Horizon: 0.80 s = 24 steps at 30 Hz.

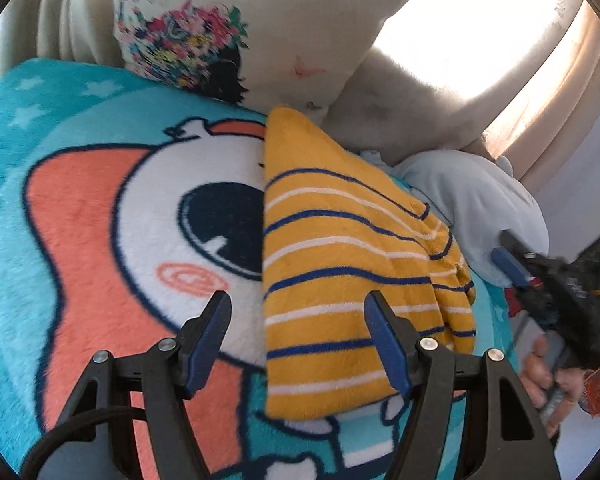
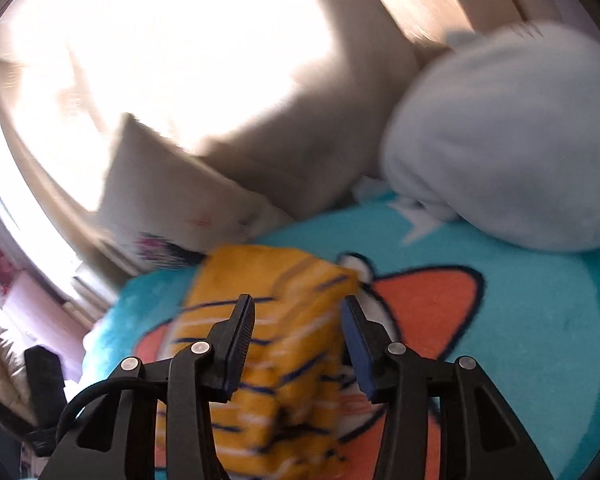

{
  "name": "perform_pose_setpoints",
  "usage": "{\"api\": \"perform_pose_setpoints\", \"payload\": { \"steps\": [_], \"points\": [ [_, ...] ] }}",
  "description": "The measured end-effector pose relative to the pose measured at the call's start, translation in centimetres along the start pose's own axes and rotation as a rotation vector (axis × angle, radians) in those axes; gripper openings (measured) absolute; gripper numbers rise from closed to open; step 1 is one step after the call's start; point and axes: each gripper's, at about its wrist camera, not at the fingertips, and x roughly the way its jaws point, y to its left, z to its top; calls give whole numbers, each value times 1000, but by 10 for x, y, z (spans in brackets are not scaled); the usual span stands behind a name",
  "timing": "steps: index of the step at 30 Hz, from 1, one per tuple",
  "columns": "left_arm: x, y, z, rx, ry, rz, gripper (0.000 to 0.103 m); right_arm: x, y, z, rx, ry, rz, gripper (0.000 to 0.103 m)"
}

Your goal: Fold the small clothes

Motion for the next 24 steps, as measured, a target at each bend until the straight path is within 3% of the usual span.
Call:
{"api": "perform_pose_setpoints", "payload": {
  "steps": [3, 5, 11, 17, 24],
  "points": [
    [-11, 0, -3, -7, -24, 0, 68, 5, 26, -2, -43, 48, 142, 49],
    [-18, -2, -6, 0, -45, 10, 68, 22, 37, -5, -61, 84, 165, 49],
    [-41, -12, -13, 68, -133, 97, 74, 93, 0, -28, 53, 208, -14, 45],
    [-65, -27, -24, 183, -300, 296, 86, 44, 16, -40, -22, 92, -42, 51],
    [-97, -45, -45, 255, -494, 434, 101, -3, 45, -79, -167, 1, -157, 55]
  ]
}}
